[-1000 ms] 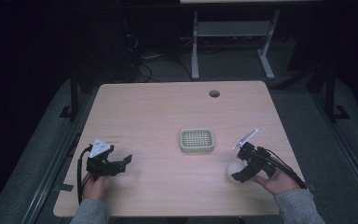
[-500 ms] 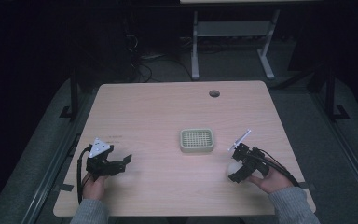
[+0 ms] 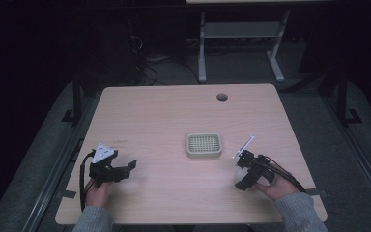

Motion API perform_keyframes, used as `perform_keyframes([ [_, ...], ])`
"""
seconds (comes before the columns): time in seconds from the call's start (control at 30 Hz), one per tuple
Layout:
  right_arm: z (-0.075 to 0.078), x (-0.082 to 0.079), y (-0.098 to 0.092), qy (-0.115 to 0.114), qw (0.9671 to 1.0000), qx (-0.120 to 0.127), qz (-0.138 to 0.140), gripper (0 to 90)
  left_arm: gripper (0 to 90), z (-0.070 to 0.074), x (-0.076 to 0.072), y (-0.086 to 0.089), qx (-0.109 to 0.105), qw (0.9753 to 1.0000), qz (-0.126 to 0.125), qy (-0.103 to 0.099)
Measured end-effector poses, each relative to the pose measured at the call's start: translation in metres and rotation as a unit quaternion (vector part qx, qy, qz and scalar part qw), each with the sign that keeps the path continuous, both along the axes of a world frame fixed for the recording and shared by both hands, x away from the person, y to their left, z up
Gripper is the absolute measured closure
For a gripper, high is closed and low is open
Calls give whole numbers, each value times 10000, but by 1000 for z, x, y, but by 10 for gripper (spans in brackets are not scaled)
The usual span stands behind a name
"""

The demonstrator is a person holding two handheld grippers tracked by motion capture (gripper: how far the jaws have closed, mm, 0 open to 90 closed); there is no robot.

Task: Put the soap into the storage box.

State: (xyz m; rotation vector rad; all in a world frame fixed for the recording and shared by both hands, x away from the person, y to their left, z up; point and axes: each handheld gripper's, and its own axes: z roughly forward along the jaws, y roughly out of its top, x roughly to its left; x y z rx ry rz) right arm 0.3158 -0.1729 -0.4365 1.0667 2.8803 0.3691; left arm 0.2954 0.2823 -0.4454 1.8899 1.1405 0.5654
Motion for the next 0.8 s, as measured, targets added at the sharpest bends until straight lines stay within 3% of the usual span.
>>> perform_keyframes([
  [0.63, -7, 0, 1, 57, 9998, -178, 38, 172, 148, 0, 0, 0, 2, 10000, -9, 4],
  [0.8, -9, 0, 2, 46, 9998, -203, 61, 217, 148, 0, 0, 1, 26, 10000, -17, 7],
])
